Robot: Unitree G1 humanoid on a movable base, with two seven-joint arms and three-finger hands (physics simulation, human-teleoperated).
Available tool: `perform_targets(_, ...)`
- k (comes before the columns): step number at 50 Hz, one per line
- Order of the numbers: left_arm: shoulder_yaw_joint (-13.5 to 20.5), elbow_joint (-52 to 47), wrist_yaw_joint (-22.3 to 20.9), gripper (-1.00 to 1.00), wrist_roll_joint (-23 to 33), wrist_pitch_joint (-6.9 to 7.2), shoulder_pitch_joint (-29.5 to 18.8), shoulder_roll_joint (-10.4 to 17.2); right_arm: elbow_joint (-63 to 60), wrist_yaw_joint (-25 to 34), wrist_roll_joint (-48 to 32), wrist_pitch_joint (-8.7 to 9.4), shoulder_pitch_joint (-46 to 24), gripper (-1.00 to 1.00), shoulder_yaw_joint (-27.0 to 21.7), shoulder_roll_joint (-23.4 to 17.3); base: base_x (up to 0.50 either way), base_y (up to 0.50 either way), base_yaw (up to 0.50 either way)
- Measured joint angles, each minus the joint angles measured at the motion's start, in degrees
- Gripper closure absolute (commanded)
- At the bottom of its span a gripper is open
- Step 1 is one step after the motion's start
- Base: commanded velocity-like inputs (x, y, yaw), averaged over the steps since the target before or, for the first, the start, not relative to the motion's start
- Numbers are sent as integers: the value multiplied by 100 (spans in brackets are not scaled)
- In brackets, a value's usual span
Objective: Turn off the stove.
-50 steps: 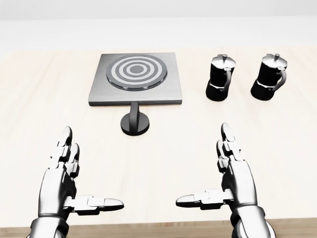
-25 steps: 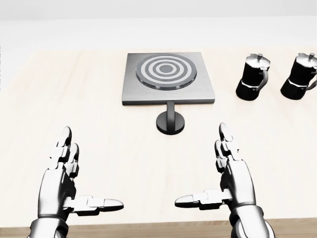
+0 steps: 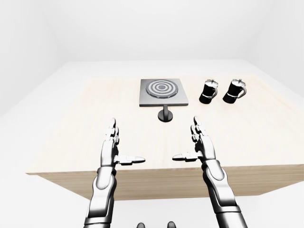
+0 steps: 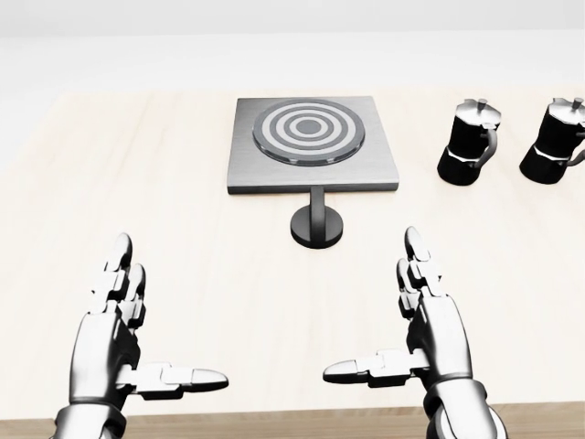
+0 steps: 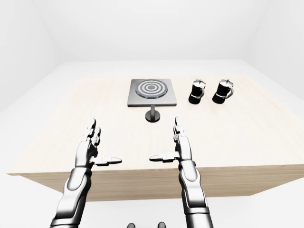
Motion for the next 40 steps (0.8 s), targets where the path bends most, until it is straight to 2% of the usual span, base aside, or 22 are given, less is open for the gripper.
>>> perform_targets(2,-7,17,11,-100,39,-42,9,-1,4,6,-4,-4,0,-100,2,-2,0,0,0)
perform_targets(17,-13,95,130,-100,182,-105,4,-5,-22,54,14,0,-8,-100,-13,-17,0,0,0)
perform_targets(29,-33,152,162,-100,258,-105,40,-8,57,106,-11,-31,-26,-100,-2,-25,44,0,0)
perform_targets(40,-31,143,171,-100,267,-105,33,-9,219,127,-2,-138,-79,-100,-10,-25,46,0,0)
